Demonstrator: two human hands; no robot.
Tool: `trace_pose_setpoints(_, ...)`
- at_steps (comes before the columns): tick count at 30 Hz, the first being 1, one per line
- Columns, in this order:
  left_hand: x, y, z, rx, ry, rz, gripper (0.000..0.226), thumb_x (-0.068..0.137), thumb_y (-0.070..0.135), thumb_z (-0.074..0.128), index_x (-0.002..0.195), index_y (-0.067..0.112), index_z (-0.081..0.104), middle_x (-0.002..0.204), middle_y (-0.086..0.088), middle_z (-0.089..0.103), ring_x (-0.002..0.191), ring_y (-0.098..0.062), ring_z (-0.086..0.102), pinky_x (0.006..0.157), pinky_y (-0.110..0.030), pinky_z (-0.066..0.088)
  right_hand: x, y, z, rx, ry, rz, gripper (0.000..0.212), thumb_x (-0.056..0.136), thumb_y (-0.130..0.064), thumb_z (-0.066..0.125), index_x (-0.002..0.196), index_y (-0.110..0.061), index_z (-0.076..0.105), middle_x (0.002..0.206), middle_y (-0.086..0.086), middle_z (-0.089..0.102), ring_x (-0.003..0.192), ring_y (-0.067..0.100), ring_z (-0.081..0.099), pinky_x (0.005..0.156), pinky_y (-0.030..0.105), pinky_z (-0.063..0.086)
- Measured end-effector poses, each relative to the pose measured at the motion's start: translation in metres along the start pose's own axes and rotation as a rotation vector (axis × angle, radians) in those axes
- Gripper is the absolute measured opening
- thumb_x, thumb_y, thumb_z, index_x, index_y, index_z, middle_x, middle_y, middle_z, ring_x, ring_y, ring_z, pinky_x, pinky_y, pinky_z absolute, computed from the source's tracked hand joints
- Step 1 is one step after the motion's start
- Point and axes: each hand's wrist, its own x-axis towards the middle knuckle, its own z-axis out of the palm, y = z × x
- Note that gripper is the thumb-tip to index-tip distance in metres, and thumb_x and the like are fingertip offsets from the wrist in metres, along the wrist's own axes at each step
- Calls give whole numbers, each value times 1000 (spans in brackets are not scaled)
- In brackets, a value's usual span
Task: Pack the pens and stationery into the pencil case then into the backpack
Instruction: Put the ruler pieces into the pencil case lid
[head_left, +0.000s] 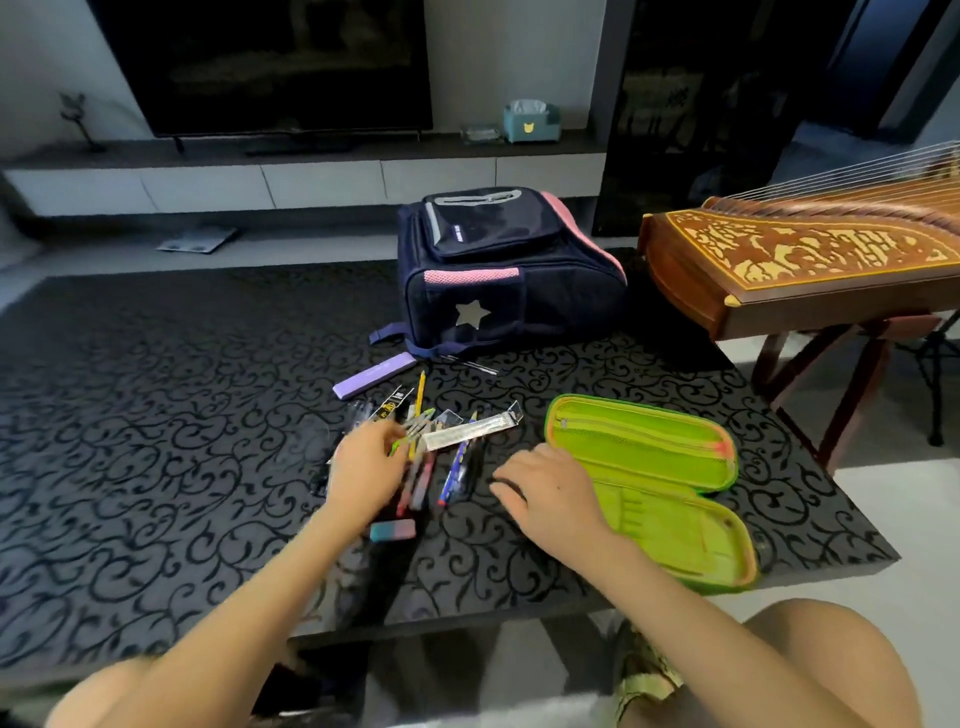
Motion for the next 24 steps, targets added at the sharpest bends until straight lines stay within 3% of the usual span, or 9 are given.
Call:
trace_pose_setpoints(3,5,-41,-15,105,52,-164,27,81,17,62,105,4,65,102,-22,64,101,-38,58,84,-40,45,26,-24,18,-10,-66,-53,21,80,-32,62,90,-16,70,86,1,70,81,27,62,70,36,48)
trace_pose_setpoints(7,2,-62,-19,77,-86,-250,46,81,27,67,121,8,55,118,-19,57,113,-34,52,92,-36,42,59,-54,39,-47,-162,-162,33,76,-20,68,108,-10,64,104,7,67,98,32,58,83,41,46)
trace_pose_setpoints(10,-2,-70,-18,53,-97,-250,46,82,28,65,123,11,53,118,-15,55,110,-30,54,90,-33,42,80,-70,58,-141,-170,-252,48,58,-15,78,104,-14,66,94,5,68,89,30,62,77,36,50)
trace_pose_setpoints(14,2,-74,-16,-11,-61,-271,41,86,31,61,119,8,57,111,-12,62,104,-28,57,84,-33,43,95,-90,61,-298,-158,-386,21,56,-24,81,73,-24,68,65,-6,64,69,20,60,73,31,50)
trace_pose_setpoints(16,9,-74,-18,-73,-52,-331,39,89,33,58,118,6,58,110,-11,66,106,-28,58,85,-32,43,97,-96,60,-350,-151,-436,20,51,-25,83,60,-25,65,56,-7,59,63,18,58,72,29,48)
trace_pose_setpoints(19,20,-75,-17,-52,-71,-307,35,90,33,55,116,12,61,104,-10,68,107,-28,59,84,-33,45,93,-92,58,-356,-117,-509,21,48,-23,81,59,-23,62,57,-6,58,65,19,58,73,30,44)
trace_pose_setpoints(24,39,-69,-12,-36,-80,-254,28,91,30,55,111,15,67,103,-8,70,100,-25,61,78,-31,46,87,-74,56,-362,-97,-536,22,54,-19,77,65,-26,59,58,-9,56,63,17,57,60,26,44)
